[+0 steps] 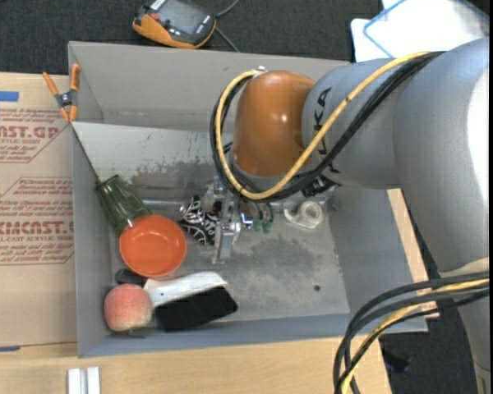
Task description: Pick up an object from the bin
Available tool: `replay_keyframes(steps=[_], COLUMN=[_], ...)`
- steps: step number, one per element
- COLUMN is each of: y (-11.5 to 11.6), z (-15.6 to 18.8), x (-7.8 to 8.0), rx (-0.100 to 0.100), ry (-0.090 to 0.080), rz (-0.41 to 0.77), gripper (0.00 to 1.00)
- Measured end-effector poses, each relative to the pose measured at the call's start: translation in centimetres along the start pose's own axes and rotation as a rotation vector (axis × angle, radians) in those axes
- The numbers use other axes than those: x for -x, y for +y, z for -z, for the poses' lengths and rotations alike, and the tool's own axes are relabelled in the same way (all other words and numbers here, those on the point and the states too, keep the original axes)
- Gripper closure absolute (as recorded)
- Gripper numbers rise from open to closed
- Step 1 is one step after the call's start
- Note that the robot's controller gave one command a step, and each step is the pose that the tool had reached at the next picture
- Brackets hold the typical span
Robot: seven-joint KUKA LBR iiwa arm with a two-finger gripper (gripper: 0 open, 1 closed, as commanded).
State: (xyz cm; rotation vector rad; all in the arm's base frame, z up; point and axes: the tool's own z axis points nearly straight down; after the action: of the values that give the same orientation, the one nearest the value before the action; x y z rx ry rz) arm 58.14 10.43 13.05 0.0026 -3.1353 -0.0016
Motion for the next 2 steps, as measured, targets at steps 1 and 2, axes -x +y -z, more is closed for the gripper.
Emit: replay_keyframes(steps=[1,2], y=[-0.1,-2.3], z=[0.4,-5.9], x=[0.2,1.1], rx=[0.001,0.003], ry=[-0.007,-0.009], rz=[-0.002,-0.122], gripper=[0.0,0.0])
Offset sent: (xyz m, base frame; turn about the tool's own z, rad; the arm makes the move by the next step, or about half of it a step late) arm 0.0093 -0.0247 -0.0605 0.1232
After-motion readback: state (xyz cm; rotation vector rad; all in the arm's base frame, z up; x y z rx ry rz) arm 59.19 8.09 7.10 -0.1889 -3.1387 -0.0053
